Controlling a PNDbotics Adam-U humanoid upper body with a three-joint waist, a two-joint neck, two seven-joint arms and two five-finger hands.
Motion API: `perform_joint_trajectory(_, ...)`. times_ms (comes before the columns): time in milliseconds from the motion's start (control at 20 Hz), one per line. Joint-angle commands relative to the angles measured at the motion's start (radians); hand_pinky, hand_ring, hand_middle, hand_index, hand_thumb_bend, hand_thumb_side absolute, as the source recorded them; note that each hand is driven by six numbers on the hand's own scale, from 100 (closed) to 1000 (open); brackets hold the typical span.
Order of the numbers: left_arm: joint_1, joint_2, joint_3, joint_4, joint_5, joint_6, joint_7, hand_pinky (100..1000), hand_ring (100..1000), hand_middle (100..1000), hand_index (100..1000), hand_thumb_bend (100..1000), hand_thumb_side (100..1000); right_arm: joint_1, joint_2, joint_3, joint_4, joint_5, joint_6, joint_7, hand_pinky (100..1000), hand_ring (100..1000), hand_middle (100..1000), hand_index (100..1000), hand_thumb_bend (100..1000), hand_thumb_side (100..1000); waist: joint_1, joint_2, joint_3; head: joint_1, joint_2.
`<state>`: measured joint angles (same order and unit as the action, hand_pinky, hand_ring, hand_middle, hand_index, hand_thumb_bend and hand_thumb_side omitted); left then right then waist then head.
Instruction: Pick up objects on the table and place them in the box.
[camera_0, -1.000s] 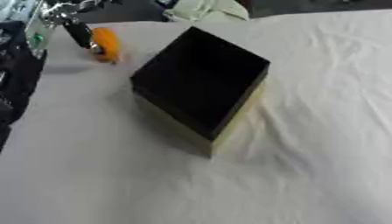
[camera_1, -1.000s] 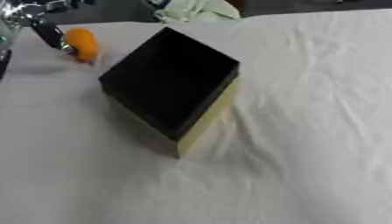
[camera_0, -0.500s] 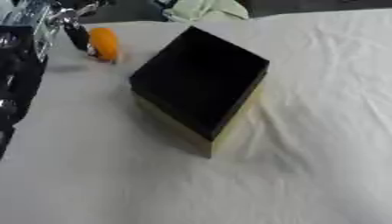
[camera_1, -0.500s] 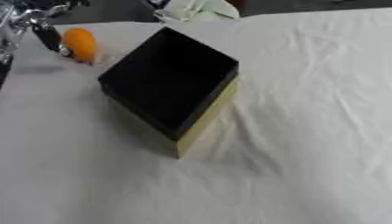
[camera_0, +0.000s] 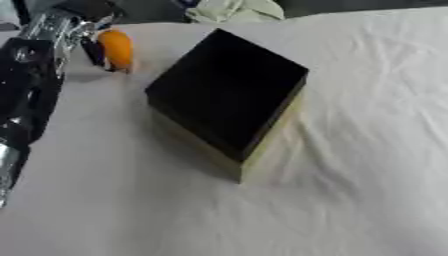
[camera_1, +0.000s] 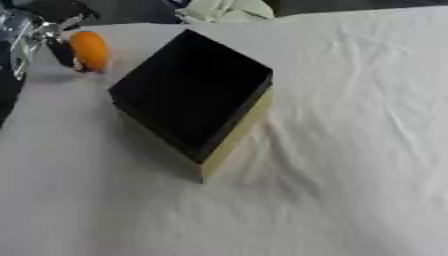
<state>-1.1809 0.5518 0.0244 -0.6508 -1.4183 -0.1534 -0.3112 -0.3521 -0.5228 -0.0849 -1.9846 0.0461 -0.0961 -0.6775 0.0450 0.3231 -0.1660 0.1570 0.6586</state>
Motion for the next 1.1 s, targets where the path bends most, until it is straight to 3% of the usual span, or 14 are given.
perform_joint_trajectory(50,-0.029,0.019,0.013,-0.001,-0.038,0.026,0.009,666,830,881,969,652,100,-0.013,-0.017,-0.002,-0.015,-0.005,0.000,0.003,770,752,697,853,271,1000,-0.002,-0.014,-0.001,0.003,-0.014)
perform_joint_trajectory(250,-0.032,0.022,0.022,0.010,-0.063,0.040,0.006,628,817,871,953,581,100,-0.014,-0.018,0.000,-0.015,-0.005,0.000,0.004,770,753,696,853,272,1000,-0.002,-0.009,0.002,0.002,-0.016)
perform_joint_trajectory(600,-0.033,0.021,0.028,0.028,-0.040,0.037,-0.023,397,637,685,729,452,100,-0.016,-0.016,0.002,-0.015,-0.006,-0.002,0.005,771,754,697,854,269,1000,-0.003,-0.008,0.004,0.003,-0.018)
perform_joint_trajectory(800,-0.030,0.018,0.029,0.038,-0.034,0.033,-0.035,340,600,645,691,439,100,-0.017,-0.013,0.001,-0.015,-0.007,-0.002,0.005,771,754,696,854,269,1000,-0.004,-0.009,0.000,0.007,-0.025)
perform_joint_trajectory(950,-0.027,0.016,0.033,0.043,-0.028,0.041,-0.028,218,507,573,615,441,100,-0.017,-0.010,0.000,-0.015,-0.008,-0.002,0.005,772,754,695,854,268,1000,-0.004,-0.009,-0.003,0.011,-0.029)
perform_joint_trajectory(1100,-0.022,0.014,0.033,0.038,-0.039,0.059,0.007,165,451,519,563,468,100,-0.018,-0.008,0.000,-0.015,-0.008,-0.002,0.004,772,754,695,854,267,1000,-0.004,-0.009,-0.006,0.012,-0.032)
